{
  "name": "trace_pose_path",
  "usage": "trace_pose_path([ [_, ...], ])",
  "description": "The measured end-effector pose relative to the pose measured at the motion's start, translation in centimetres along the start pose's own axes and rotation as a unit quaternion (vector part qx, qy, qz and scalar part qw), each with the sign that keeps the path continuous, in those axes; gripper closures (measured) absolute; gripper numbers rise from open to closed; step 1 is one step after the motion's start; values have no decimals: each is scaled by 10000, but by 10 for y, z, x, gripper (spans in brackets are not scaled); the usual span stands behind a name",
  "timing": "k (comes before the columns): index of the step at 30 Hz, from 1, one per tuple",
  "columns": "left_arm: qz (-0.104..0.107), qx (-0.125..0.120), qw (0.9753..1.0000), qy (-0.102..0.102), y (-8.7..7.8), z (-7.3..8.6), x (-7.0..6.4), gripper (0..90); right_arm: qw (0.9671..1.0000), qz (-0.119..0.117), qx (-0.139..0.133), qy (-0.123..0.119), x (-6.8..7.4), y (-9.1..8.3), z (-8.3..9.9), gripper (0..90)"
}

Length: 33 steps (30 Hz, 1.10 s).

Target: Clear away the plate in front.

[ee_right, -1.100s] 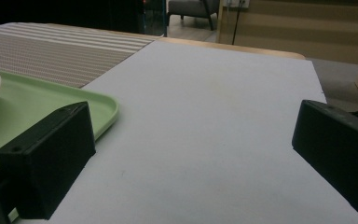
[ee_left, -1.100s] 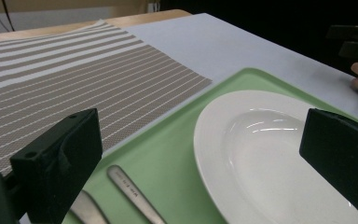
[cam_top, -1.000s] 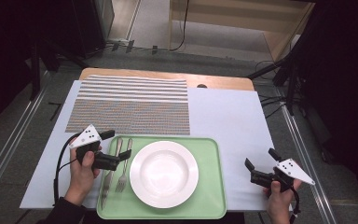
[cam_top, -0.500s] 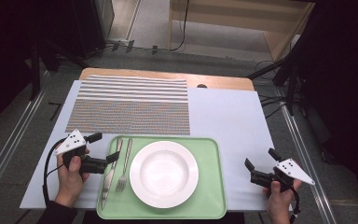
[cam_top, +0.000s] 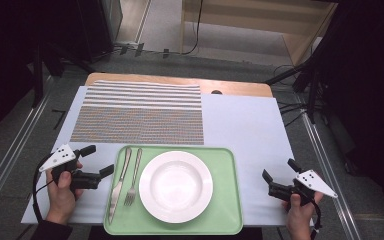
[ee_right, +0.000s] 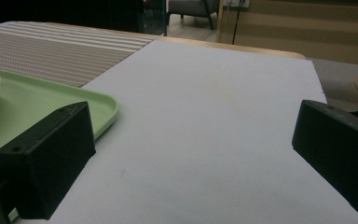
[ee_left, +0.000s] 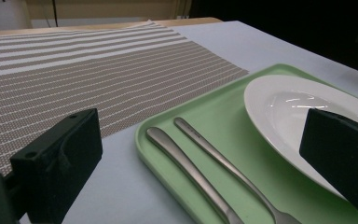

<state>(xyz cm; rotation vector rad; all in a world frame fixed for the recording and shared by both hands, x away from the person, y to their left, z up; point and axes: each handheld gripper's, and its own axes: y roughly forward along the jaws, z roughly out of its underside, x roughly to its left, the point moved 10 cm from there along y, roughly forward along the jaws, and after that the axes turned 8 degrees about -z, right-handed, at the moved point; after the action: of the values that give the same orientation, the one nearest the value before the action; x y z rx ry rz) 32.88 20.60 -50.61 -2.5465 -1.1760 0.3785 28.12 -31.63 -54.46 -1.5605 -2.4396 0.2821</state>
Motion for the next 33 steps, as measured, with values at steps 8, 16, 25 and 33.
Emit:
trace_pose_path([
  [8,-146,-53,9998,-144,-16,7,18,0,10000,12,15,6,0,0,0,0],
  [16,-273,-153,9992,-259,-35,12,37,0,10000,21,21,-1,0,0,0,0],
  [25,-458,-154,9987,-179,-47,21,52,0,10000,15,19,4,0,0,0,0],
  [33,-545,9,9985,39,-42,32,53,0,10000,14,30,-4,0,0,1,0],
])
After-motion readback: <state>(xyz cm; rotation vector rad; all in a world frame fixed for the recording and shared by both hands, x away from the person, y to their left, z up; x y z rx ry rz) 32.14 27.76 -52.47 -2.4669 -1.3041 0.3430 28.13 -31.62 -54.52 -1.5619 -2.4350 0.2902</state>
